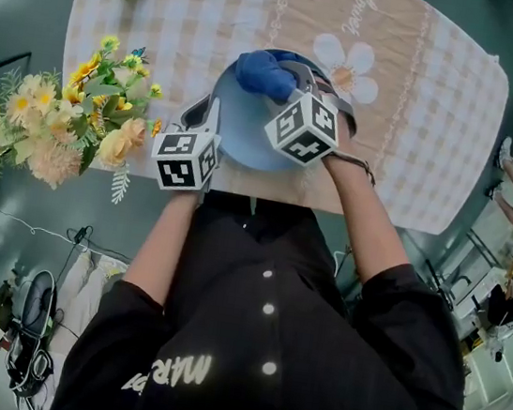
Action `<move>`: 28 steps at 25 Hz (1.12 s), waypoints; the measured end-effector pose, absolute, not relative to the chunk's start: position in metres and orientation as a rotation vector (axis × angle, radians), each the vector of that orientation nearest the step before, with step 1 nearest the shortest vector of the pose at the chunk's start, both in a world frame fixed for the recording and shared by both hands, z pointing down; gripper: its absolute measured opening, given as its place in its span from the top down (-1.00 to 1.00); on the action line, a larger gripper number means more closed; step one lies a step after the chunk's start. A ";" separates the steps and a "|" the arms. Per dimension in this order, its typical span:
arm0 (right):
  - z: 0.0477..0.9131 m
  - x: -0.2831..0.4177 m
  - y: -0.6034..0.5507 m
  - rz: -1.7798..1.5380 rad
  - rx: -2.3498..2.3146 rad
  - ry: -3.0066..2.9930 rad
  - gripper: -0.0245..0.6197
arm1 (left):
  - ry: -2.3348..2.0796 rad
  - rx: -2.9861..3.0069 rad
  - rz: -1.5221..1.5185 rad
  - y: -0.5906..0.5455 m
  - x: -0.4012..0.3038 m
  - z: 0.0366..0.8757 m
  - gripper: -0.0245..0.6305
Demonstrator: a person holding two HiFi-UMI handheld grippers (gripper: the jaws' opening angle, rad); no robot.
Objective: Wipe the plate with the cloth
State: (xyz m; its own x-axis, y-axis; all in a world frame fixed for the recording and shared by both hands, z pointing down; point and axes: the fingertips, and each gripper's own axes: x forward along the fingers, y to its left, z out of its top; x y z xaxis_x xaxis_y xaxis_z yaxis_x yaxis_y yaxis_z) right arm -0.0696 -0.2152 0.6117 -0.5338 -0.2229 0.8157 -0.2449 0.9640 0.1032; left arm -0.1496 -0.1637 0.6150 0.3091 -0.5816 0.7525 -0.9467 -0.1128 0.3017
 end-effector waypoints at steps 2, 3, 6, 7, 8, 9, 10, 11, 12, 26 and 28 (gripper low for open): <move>0.612 -0.065 -0.216 0.030 0.331 -2.140 0.31 | -1.371 1.795 0.591 -0.163 -0.150 0.615 0.82; 0.612 -0.062 -0.216 0.031 0.334 -2.134 0.31 | -1.373 1.792 0.588 -0.163 -0.150 0.615 0.82; 0.612 -0.050 -0.217 0.046 0.345 -2.111 0.31 | -1.374 1.782 0.578 -0.164 -0.149 0.615 0.82; 0.612 -0.047 -0.217 0.051 0.348 -2.101 0.31 | -1.372 1.778 0.574 -0.164 -0.149 0.615 0.83; 0.613 -0.043 -0.217 0.056 0.352 -2.092 0.31 | -1.371 1.776 0.571 -0.164 -0.149 0.615 0.83; 0.613 -0.040 -0.217 0.058 0.355 -2.083 0.31 | -1.370 1.775 0.571 -0.164 -0.150 0.615 0.83; 0.613 -0.037 -0.216 0.060 0.358 -2.075 0.31 | -1.370 1.774 0.571 -0.163 -0.150 0.615 0.83; 0.613 -0.035 -0.216 0.061 0.360 -2.067 0.31 | -1.369 1.773 0.572 -0.163 -0.150 0.615 0.83; 0.613 -0.032 -0.215 0.061 0.362 -2.059 0.31 | -1.368 1.771 0.571 -0.163 -0.150 0.615 0.83; 0.618 -0.007 -0.212 0.054 0.365 -1.892 0.31 | -1.375 1.761 0.573 -0.163 -0.150 0.615 0.83; 0.619 -0.005 -0.212 0.052 0.365 -1.862 0.31 | -1.374 1.759 0.572 -0.163 -0.150 0.615 0.83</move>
State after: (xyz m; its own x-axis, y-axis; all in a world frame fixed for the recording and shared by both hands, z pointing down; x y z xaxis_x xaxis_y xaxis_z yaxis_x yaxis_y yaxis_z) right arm -0.0051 -0.2123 0.6186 -0.2726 -0.2235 0.9358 -0.2751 0.9501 0.1468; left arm -0.1502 -0.1635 0.6152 0.3033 -0.5758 0.7593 -0.9445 -0.0760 0.3197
